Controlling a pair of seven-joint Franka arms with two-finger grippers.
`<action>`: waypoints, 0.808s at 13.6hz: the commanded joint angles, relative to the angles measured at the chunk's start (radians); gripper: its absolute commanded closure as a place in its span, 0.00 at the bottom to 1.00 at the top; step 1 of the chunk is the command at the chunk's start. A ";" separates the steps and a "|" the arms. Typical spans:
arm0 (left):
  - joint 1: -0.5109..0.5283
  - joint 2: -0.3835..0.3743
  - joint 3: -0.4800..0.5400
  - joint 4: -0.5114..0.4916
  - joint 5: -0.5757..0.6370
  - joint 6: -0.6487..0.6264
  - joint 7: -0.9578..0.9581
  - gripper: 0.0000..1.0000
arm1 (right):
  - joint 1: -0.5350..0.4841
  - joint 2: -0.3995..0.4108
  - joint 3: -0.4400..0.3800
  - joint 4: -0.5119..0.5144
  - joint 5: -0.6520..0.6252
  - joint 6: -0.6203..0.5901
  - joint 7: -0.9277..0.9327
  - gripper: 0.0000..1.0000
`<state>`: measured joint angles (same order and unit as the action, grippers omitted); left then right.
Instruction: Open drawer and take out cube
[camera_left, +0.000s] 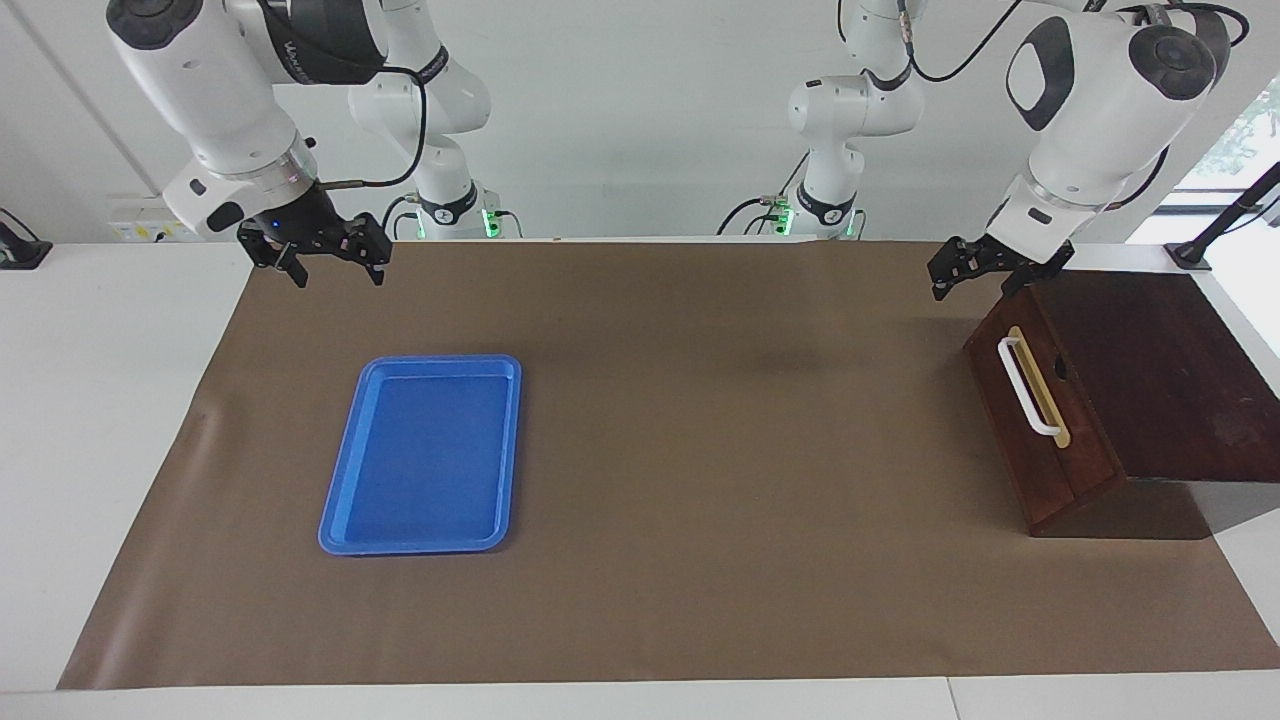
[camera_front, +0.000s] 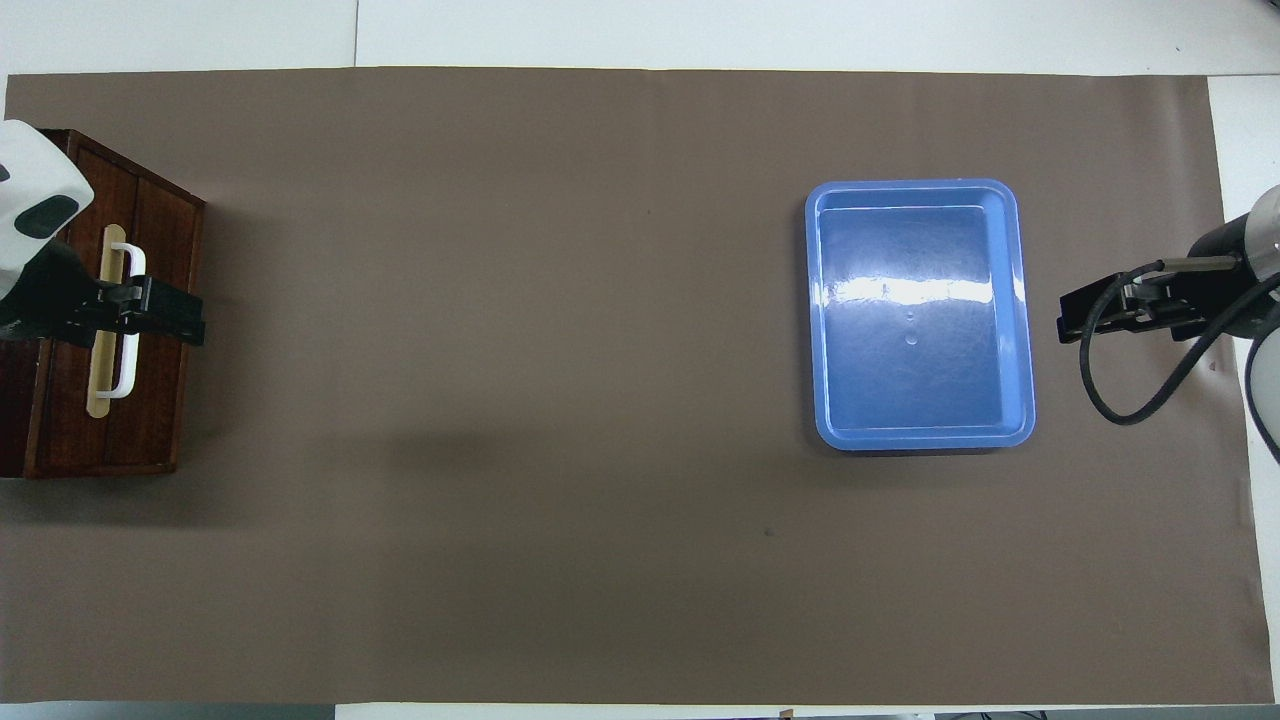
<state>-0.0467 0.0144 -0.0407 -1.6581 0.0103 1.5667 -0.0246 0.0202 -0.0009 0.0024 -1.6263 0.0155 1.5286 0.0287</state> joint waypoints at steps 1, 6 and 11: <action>0.005 0.001 -0.002 0.006 -0.012 0.007 0.014 0.00 | -0.019 -0.022 0.013 -0.023 -0.014 -0.010 -0.023 0.00; 0.005 0.001 0.001 -0.002 -0.012 0.030 0.011 0.00 | -0.022 -0.022 0.011 -0.023 -0.014 -0.018 -0.030 0.00; -0.015 0.006 -0.008 -0.103 0.124 0.188 0.008 0.00 | -0.046 -0.033 0.014 -0.056 0.000 0.040 0.060 0.00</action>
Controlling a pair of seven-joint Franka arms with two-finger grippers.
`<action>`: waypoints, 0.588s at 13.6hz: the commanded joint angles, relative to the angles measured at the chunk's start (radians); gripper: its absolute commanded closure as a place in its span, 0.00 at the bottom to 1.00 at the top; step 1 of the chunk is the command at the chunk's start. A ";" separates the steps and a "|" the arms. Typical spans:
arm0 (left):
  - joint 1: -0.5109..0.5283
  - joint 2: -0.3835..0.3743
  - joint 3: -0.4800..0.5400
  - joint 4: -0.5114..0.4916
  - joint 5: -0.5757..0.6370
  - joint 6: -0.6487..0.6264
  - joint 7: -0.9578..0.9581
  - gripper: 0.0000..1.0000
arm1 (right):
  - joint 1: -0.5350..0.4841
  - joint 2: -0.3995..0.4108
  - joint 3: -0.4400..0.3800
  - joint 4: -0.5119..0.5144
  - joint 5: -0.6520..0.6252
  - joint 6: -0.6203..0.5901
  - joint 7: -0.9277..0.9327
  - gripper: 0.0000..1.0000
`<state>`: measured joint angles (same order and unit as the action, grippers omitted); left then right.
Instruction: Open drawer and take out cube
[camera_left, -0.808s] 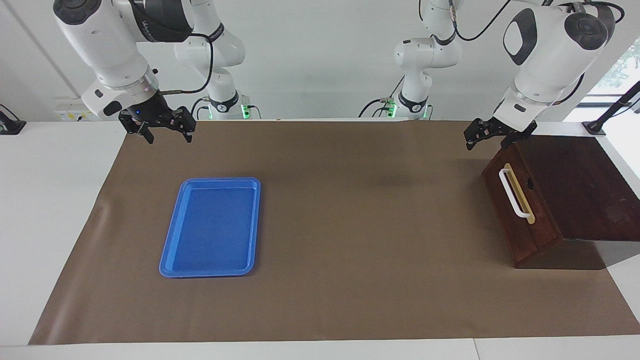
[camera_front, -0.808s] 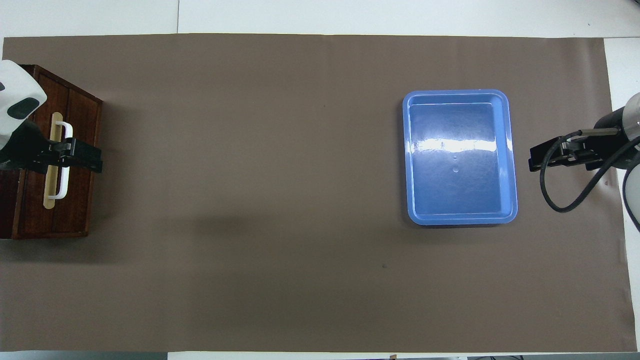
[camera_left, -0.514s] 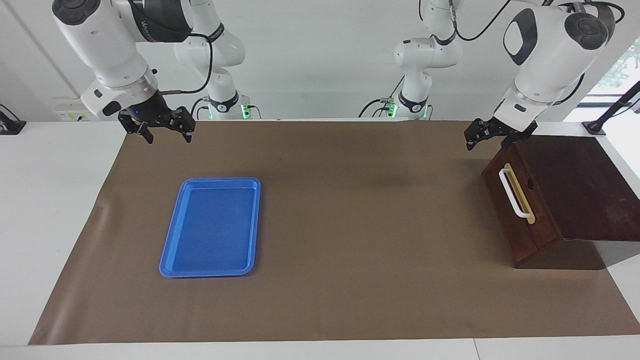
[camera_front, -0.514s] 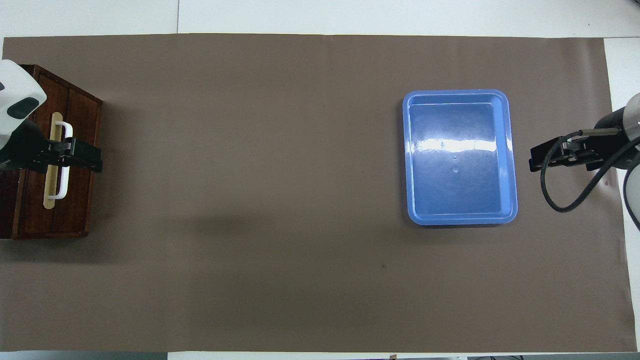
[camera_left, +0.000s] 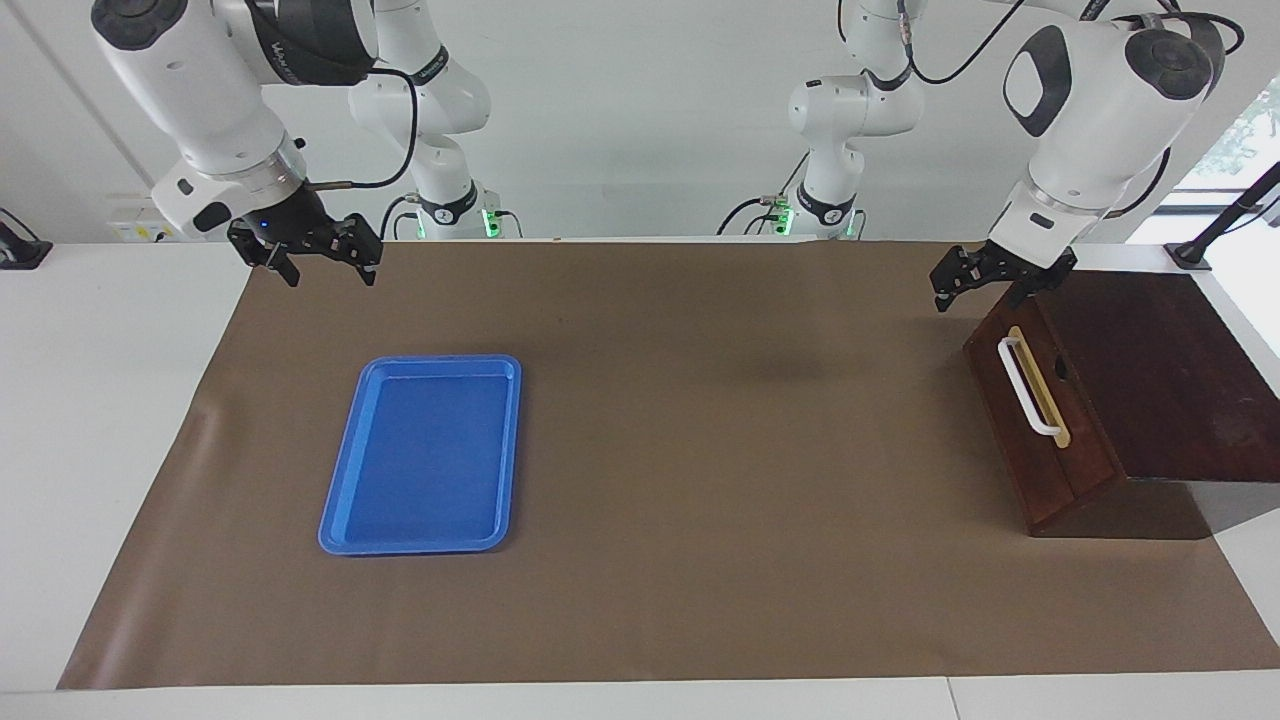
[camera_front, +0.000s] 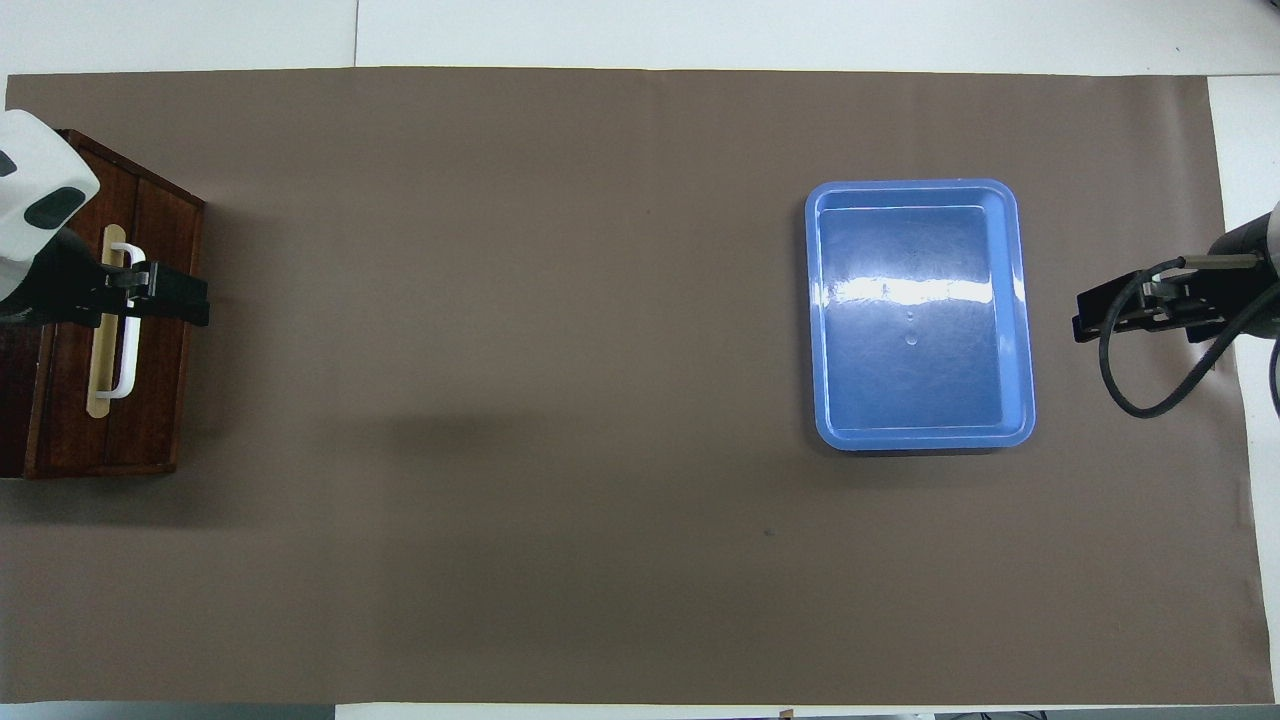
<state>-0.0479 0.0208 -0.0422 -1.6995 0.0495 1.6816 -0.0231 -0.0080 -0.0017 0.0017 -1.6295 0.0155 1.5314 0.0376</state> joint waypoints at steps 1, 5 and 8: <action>-0.029 0.004 -0.014 -0.096 0.148 0.113 0.005 0.00 | -0.020 -0.034 0.015 -0.070 0.000 0.056 0.135 0.00; -0.041 0.056 -0.018 -0.191 0.331 0.260 -0.122 0.00 | -0.018 -0.020 0.017 -0.096 0.001 0.067 0.463 0.00; -0.040 0.076 -0.016 -0.249 0.400 0.354 -0.136 0.00 | -0.018 0.015 0.018 -0.092 0.073 0.090 0.715 0.01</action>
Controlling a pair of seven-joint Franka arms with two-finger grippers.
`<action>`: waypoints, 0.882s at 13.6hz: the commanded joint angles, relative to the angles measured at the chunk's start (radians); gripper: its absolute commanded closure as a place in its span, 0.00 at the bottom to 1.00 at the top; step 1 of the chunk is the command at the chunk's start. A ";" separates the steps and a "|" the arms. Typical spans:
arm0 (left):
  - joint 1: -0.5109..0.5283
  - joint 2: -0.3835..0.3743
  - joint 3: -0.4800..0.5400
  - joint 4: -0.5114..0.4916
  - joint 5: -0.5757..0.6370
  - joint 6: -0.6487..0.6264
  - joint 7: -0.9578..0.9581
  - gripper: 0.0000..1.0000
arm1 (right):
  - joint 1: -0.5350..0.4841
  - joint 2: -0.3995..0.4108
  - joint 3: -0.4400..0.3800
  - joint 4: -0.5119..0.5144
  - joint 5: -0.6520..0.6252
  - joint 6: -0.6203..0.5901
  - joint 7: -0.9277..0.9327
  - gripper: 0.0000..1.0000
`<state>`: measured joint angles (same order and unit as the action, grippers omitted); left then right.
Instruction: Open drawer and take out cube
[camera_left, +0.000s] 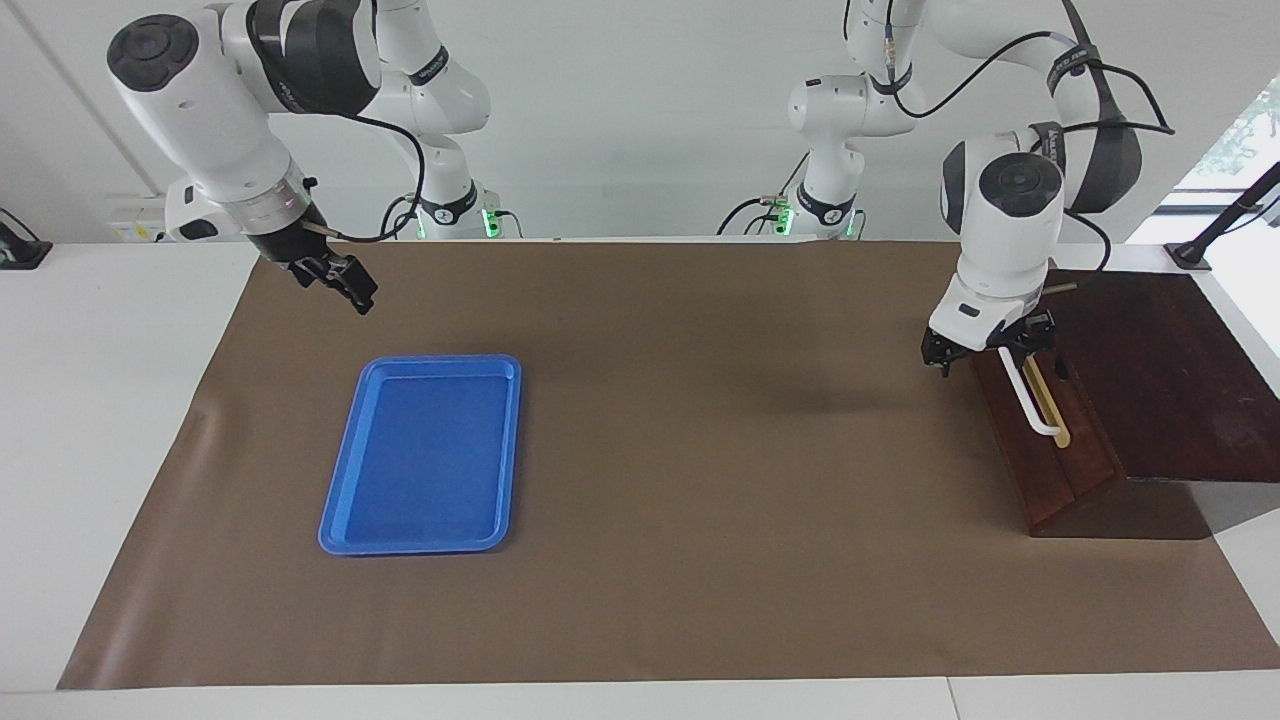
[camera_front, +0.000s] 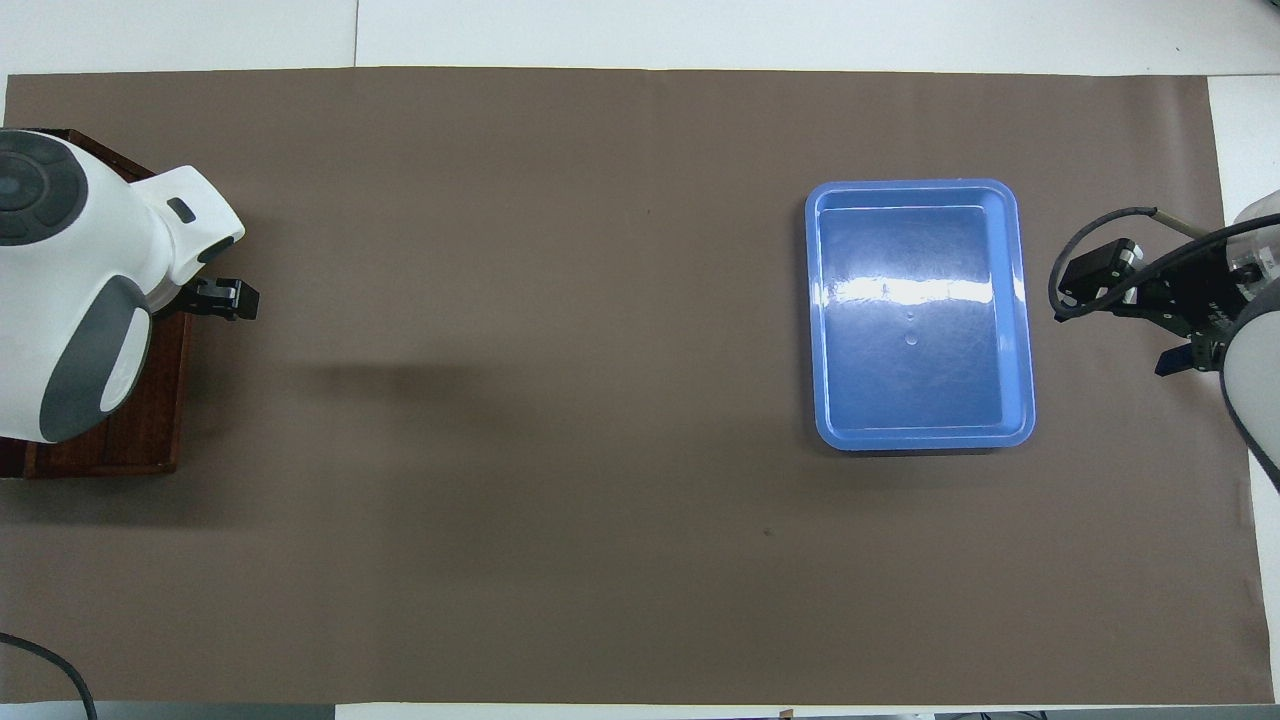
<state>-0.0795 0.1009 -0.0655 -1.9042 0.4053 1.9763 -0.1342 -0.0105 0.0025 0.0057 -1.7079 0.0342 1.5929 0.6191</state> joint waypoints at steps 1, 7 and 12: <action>-0.006 -0.004 0.012 -0.068 0.046 0.091 -0.024 0.00 | -0.017 0.030 0.013 -0.010 0.091 0.041 0.202 0.01; 0.007 0.002 0.036 -0.117 0.162 0.154 -0.022 0.00 | -0.016 0.117 0.011 0.036 0.303 0.084 0.488 0.03; 0.007 0.009 0.064 -0.151 0.164 0.204 -0.024 0.00 | -0.014 0.184 0.017 0.071 0.432 0.128 0.662 0.03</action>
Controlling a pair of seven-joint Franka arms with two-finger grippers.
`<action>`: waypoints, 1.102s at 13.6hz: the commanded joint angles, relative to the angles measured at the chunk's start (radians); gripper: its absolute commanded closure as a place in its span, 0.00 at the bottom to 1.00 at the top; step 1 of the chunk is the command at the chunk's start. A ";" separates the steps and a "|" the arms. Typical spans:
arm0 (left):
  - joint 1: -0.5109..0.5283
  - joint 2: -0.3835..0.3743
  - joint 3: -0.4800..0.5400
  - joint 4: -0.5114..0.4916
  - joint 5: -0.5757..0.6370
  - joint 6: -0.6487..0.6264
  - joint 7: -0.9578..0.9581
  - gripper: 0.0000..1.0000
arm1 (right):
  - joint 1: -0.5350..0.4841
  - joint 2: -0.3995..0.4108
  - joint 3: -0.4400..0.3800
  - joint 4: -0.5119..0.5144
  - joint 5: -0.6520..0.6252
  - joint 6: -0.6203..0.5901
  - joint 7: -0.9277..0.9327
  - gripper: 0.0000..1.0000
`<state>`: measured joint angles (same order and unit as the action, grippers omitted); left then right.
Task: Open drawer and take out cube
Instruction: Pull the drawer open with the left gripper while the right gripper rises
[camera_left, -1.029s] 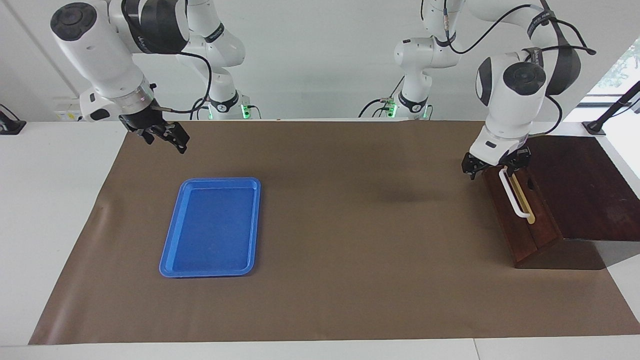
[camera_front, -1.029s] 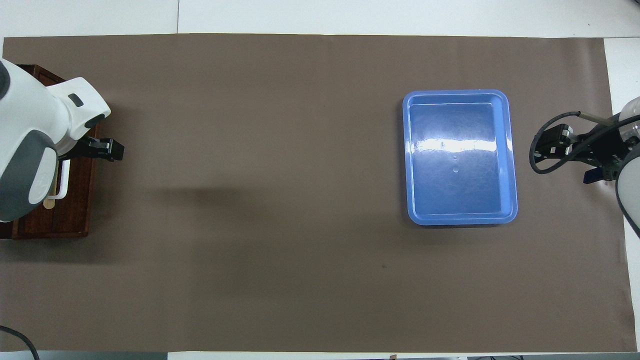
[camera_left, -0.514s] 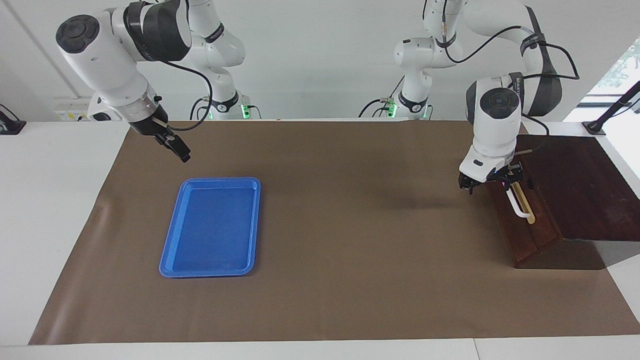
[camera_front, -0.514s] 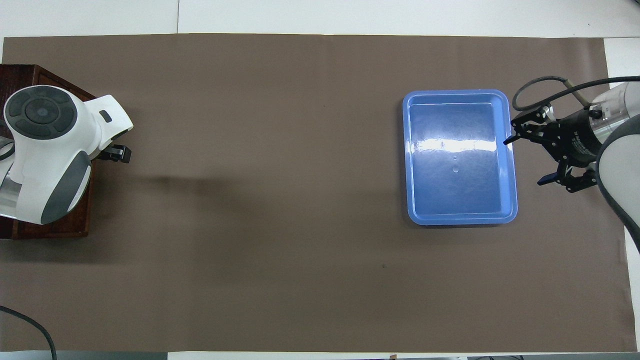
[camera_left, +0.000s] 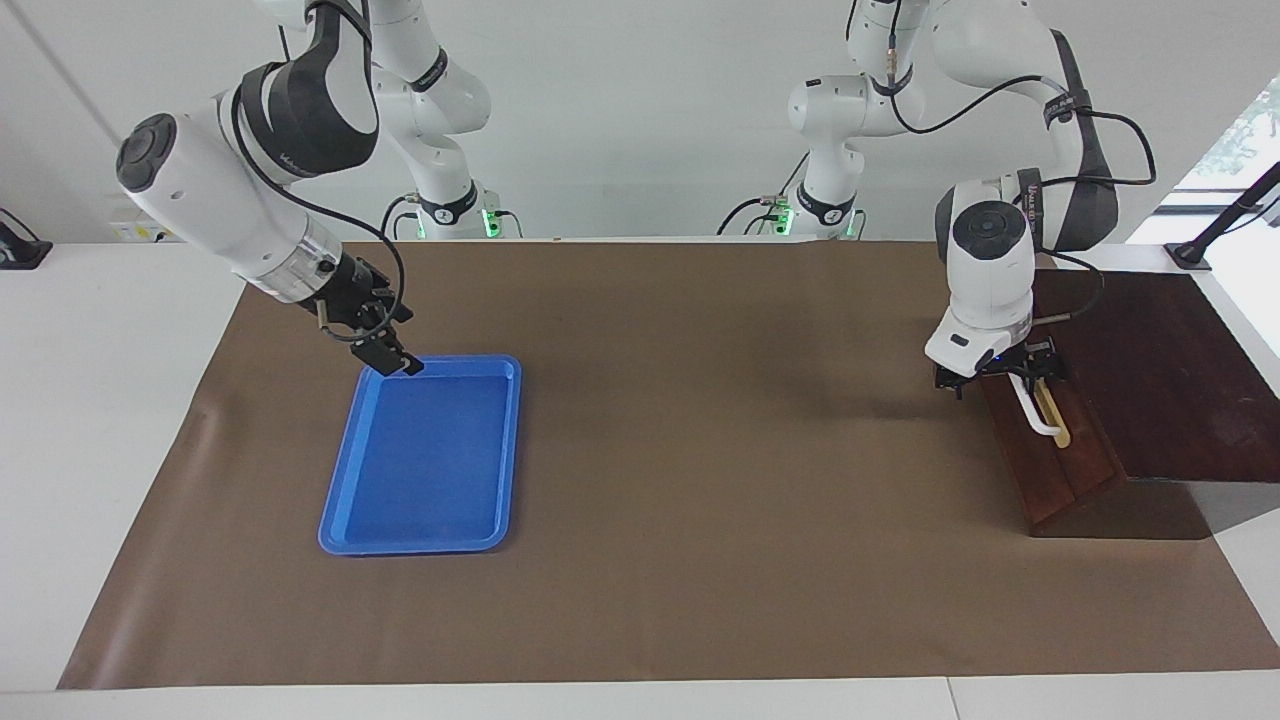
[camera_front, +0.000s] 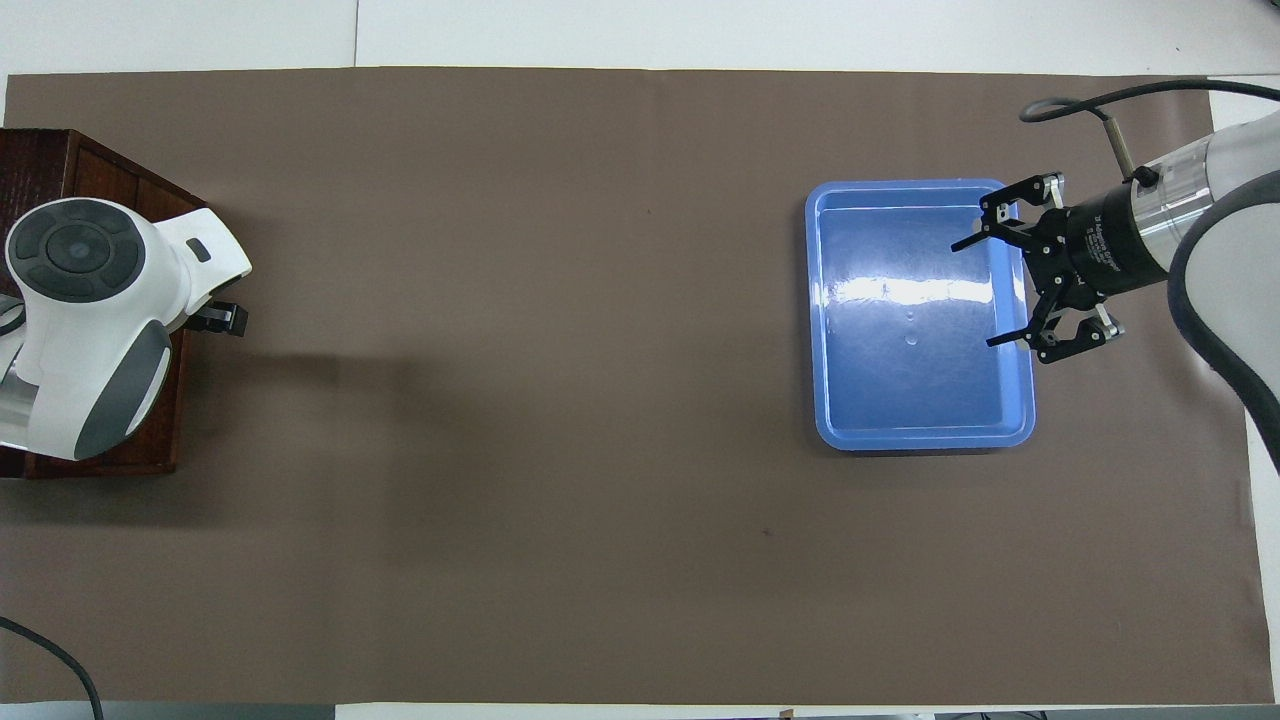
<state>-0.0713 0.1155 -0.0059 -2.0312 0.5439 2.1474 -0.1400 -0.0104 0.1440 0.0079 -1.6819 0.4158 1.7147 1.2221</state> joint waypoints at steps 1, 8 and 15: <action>-0.001 0.001 0.004 -0.024 0.025 0.035 -0.018 0.00 | -0.013 0.067 0.018 0.068 0.064 0.011 0.076 0.03; -0.031 0.070 -0.006 -0.015 0.028 0.100 -0.176 0.00 | 0.075 0.190 0.018 0.114 0.201 0.108 0.154 0.05; -0.061 0.127 -0.167 0.126 -0.102 -0.026 -0.409 0.00 | 0.179 0.253 0.018 0.113 0.288 0.210 0.266 0.04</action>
<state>-0.1032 0.1907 -0.1337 -1.9796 0.5056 2.1636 -0.5021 0.1463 0.3844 0.0221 -1.5818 0.6874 1.8880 1.4318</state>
